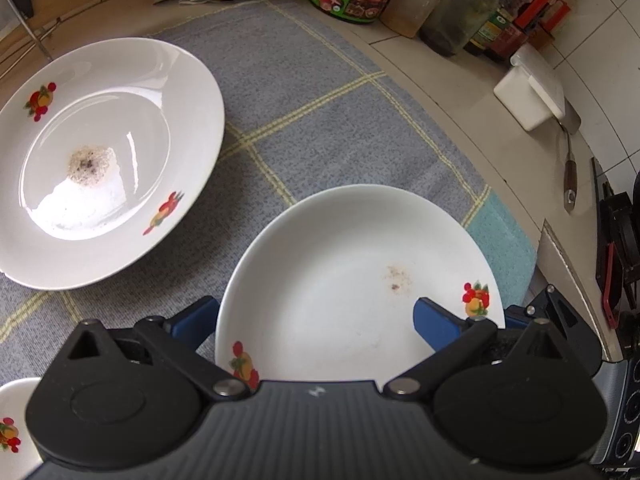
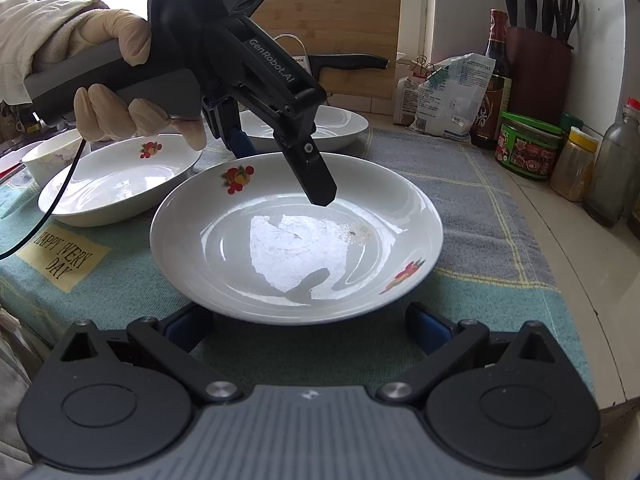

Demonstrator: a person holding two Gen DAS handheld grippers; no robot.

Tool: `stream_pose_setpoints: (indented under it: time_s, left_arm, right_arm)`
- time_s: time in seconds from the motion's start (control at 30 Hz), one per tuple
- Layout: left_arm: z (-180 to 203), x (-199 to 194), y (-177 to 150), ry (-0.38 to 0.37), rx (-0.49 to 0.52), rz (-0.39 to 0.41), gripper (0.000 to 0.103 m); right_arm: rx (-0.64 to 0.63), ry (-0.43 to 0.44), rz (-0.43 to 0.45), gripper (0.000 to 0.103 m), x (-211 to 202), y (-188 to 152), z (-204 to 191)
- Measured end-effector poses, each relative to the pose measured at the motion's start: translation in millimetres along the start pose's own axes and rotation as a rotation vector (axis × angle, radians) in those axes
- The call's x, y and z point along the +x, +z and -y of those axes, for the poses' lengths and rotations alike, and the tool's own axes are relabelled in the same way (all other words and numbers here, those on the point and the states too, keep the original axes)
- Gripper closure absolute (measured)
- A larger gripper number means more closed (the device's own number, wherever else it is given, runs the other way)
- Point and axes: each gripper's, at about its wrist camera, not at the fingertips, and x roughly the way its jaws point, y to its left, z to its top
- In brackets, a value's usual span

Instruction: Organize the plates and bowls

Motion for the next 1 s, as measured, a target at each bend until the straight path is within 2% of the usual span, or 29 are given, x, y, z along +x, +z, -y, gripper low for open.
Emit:
stream_pose_setpoints:
  time_s: [0.17,0.3,0.7,1.0]
  left_arm:
    - [-2.4,0.8,2.7,-0.018,0.013,-0.019,0.001]
    - [-5.2,-0.1,4.3,-0.023,-0.008,-0.075,0.001]
    - [-3.3,2.6,8.5,-0.044,0.04,-0.149,0.002]
    - [3.0,6.5,14.1,-0.063,0.075,-0.169,0.002]
  right_arm:
    - [-0.008,0.004,0.0,0.0,0.0,1.1,0.2]
    - [-0.018,0.014,0.002,0.0,0.1,1.5,1.4]
    - [-0.062,0.071,-0.002,0.0,3.6,4.2,6.8]
    - [-0.091,0.099,-0.008,0.0,4.5,6.8,7.6]
